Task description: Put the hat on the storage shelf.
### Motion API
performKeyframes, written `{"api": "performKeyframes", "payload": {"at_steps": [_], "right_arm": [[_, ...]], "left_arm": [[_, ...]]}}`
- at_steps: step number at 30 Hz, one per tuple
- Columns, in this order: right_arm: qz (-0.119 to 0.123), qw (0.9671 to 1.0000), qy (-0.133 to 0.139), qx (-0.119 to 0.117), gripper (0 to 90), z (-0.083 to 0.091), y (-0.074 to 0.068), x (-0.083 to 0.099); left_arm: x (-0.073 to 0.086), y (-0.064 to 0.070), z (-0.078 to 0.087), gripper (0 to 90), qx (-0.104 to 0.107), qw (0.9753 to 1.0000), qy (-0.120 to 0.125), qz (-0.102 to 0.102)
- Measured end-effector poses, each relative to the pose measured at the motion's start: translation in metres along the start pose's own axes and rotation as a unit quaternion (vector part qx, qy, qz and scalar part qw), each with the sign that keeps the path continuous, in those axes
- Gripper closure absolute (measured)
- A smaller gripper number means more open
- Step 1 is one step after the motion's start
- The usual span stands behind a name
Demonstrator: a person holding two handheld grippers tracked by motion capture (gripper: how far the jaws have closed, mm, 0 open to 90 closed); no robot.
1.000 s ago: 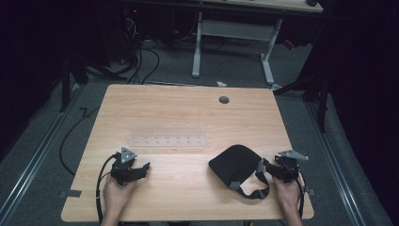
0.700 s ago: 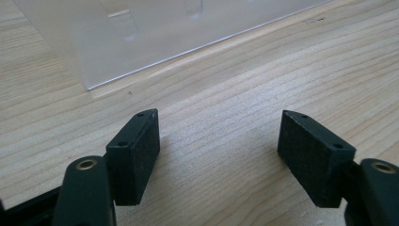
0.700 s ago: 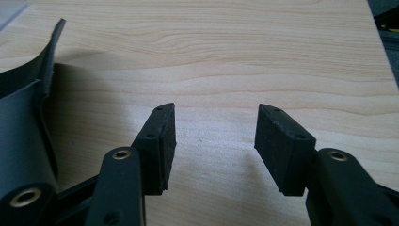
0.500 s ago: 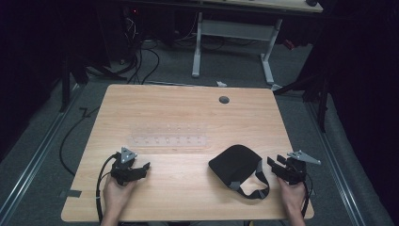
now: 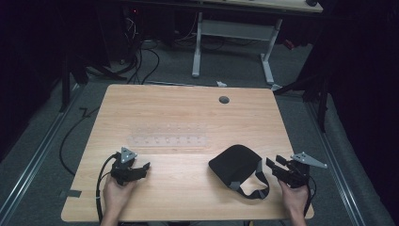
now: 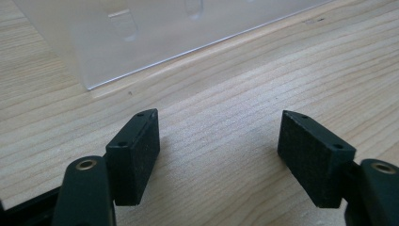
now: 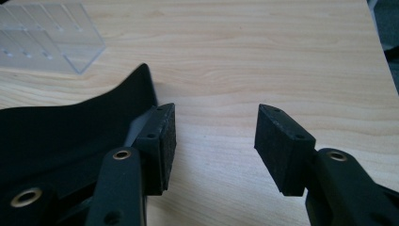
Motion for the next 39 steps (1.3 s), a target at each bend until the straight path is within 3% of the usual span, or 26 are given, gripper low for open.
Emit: {"api": "performKeyframes", "payload": {"at_steps": [8, 22, 39], "right_arm": [[0.01, 0.9996, -0.004, -0.027, 46.6, 0.003, -0.016, -0.001], [0.01, 0.9968, -0.05, -0.062, 41.1, -0.025, -0.028, 0.008], [0.0, 0.9928, -0.074, -0.094, 44.0, -0.049, -0.035, 0.014]], "left_arm": [[0.0, 0.0, 0.0, 30.5, 0.0, 1.0, -0.001, -0.001], [0.0, 0.0, 0.0, 30.5, 0.0, 1.0, 0.0, -0.001], [0.0, 0.0, 0.0, 30.5, 0.0, 1.0, -0.001, -0.001]]}}
Point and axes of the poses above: each handheld gripper's, and its own axes: z roughly backward along the jaws, x roughly out of its underside, y roughly to its right, the point moved 4 cm from there along -z, roughly forward along the jaws, and after that the axes turned 3 degrees about -z, right-handed, at the moved point
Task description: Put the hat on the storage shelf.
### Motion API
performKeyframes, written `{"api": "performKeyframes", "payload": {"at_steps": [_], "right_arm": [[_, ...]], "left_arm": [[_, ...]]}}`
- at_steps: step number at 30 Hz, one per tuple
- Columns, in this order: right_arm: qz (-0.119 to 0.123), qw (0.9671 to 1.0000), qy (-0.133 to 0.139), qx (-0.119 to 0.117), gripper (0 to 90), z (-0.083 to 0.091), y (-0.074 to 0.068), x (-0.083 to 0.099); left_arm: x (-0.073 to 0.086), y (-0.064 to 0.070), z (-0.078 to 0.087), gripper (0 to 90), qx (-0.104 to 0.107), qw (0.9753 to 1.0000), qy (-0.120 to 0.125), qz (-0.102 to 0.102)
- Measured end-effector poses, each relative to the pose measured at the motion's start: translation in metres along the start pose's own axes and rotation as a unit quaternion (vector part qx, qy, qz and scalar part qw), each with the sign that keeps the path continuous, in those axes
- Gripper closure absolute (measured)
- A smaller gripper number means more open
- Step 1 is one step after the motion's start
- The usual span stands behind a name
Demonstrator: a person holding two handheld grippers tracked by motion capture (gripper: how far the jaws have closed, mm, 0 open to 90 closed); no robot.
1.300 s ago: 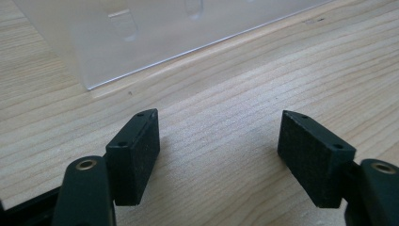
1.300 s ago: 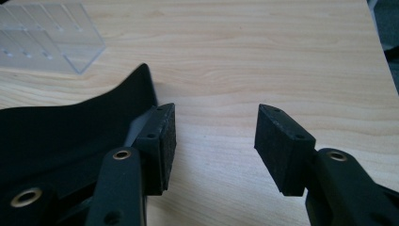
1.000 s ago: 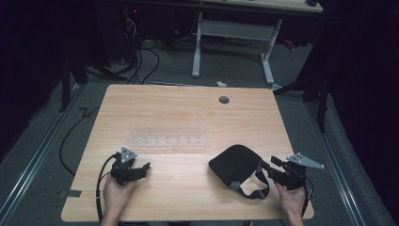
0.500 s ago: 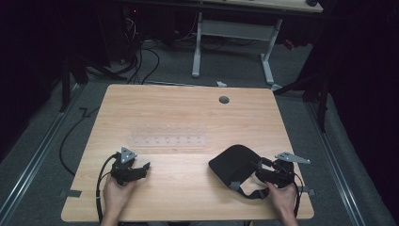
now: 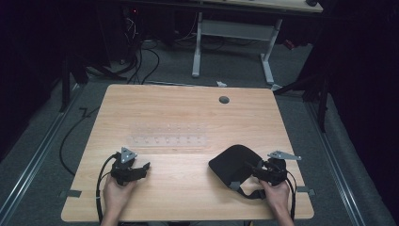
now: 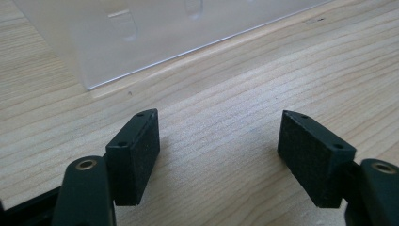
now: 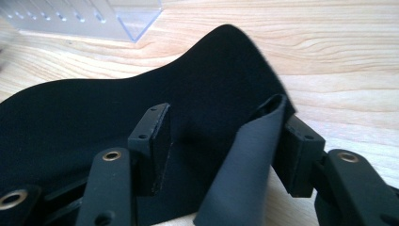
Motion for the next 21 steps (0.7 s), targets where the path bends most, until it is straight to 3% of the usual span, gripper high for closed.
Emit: {"api": "performKeyframes", "payload": {"at_steps": [12, 21], "right_arm": [[0.032, 0.9994, -0.012, -0.007, 55.0, -0.0071, -0.0042, 0.0045], [0.04, 0.9985, -0.012, -0.035, 69.6, -0.0044, -0.0025, 0.0073]], "left_arm": [[0.0, 0.0001, 0.0001, 30.5, 0.0, 1.0, -0.001, 0.001], [0.0, 0.0002, 0.0, 30.4, 0.0, 1.0, 0.0, 0.001]]}}
Point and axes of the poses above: each handheld gripper's, and its own axes: z roughly backward along the jaws, x roughly out of its underside, y roughly to its right, the point moved 4 cm from there along -z, roughly forward along the jaws, and after that the axes turned 3 degrees about -z, right-handed, at the moved point
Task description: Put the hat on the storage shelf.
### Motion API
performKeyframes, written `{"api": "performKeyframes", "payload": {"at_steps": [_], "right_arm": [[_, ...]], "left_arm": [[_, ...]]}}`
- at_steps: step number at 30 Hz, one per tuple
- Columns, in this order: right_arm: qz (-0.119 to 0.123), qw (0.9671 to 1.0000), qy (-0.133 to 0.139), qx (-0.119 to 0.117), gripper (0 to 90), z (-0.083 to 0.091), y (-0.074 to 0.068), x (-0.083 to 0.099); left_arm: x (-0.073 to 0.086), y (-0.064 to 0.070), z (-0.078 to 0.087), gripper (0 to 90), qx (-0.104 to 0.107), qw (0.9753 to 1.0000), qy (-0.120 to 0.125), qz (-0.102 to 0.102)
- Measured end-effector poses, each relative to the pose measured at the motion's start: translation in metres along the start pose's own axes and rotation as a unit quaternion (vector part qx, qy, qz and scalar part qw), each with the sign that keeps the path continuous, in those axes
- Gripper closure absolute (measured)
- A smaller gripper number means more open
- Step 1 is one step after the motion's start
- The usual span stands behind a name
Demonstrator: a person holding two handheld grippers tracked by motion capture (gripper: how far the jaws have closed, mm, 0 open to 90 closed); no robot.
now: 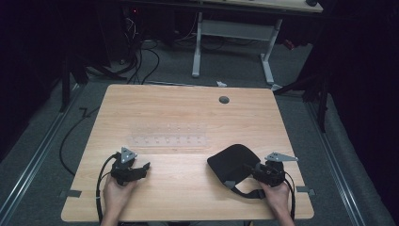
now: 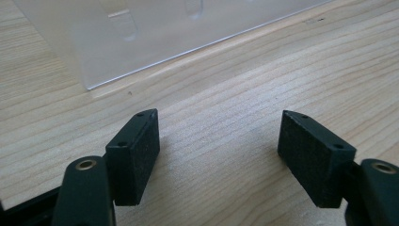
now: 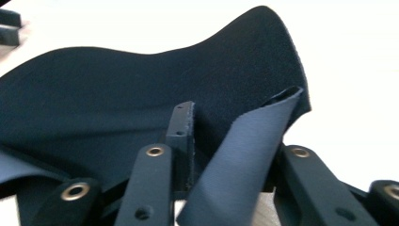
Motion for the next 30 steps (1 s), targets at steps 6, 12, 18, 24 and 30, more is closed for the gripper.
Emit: {"api": "performKeyframes", "payload": {"at_steps": [6, 12, 18, 24, 30], "right_arm": [[0.015, 0.9996, 0.0, -0.022, 79.1, 0.003, -0.001, 0.002], [0.02, 0.9988, 0.008, -0.045, 84.5, 0.006, -0.003, 0.002], [0.018, 0.9981, 0.015, -0.056, 85.7, 0.01, -0.005, 0.001], [0.004, 0.9975, 0.024, -0.066, 85.9, 0.011, -0.005, 0.0], [0.0, 0.9975, 0.03, -0.064, 86.0, 0.016, -0.005, -0.002]], "left_arm": [[0.0, 0.0, 0.0, 30.2, 0.0, 1.0, -0.001, -0.002], [0.0, 0.0, 0.0, 30.3, -0.001, 1.0, 0.001, -0.002], [0.0, 0.0, -0.001, 29.8, -0.002, 1.0, 0.001, -0.001], [0.0, 0.0, -0.001, 29.6, -0.003, 1.0, 0.0, -0.001], [0.0, 0.0, -0.001, 29.6, -0.004, 1.0, 0.001, 0.0]]}}
Point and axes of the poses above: each handheld gripper's, and its own axes: z roughly backward along the jaws, x roughly out of its underside, y roughly to its right, the point moved 4 cm from there along -z, roughly forward along the jaws, and after that the axes turned 3 degrees about -z, right-handed, at the moved point
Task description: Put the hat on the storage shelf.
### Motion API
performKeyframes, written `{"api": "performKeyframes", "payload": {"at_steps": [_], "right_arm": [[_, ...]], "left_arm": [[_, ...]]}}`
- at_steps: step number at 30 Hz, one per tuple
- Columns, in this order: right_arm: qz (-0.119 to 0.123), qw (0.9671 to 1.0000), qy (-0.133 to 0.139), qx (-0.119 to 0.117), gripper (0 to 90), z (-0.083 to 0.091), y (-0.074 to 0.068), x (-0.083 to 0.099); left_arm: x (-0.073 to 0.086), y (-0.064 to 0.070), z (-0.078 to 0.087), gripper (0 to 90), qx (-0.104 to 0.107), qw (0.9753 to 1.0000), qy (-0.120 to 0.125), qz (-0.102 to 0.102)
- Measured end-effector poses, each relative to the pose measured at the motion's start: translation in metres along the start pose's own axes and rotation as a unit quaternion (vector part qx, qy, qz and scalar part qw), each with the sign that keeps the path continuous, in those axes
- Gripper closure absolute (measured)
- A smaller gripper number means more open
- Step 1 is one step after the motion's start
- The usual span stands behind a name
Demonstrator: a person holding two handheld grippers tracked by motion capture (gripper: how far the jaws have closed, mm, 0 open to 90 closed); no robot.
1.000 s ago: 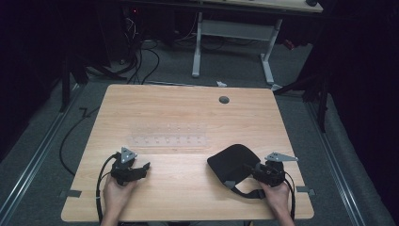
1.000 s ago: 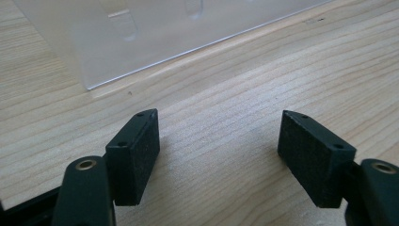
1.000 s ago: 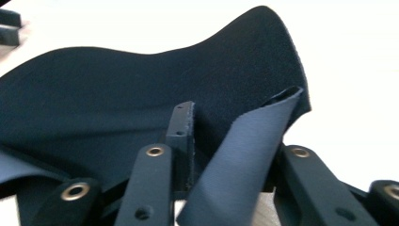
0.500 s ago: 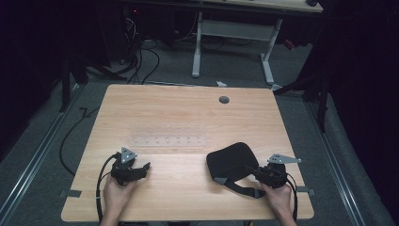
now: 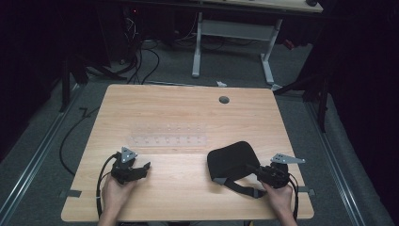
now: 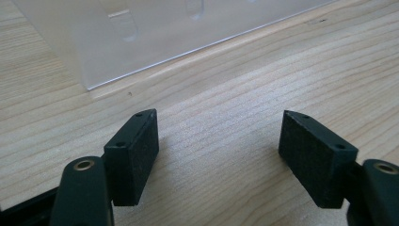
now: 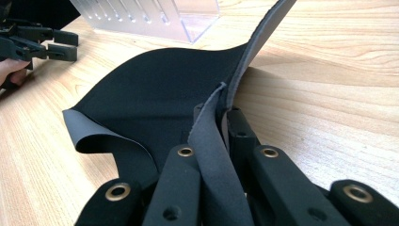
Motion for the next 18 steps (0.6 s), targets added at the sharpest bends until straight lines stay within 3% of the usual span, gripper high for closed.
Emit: {"api": "performKeyframes", "payload": {"at_steps": [12, 18], "right_arm": [[-0.026, 0.9994, 0.018, -0.012, 86.1, 0.009, -0.001, -0.004], [-0.017, 0.9995, 0.024, -0.01, 86.1, 0.015, -0.007, -0.013]], "left_arm": [[0.001, 0.001, 0.001, 27.7, 0.005, 1.0, -0.003, -0.002], [0.003, 0.005, 0.003, 30.5, 0.013, 0.9997, 0.0, -0.021]]}}
Point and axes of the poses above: each handheld gripper's, and its own axes: z roughly backward along the jaws, x roughly out of its underside, y roughly to its right, the point moved 4 cm from there along -z, roughly forward along the jaws, and after that the axes turned 3 degrees about -z, right-handed, at the moved point
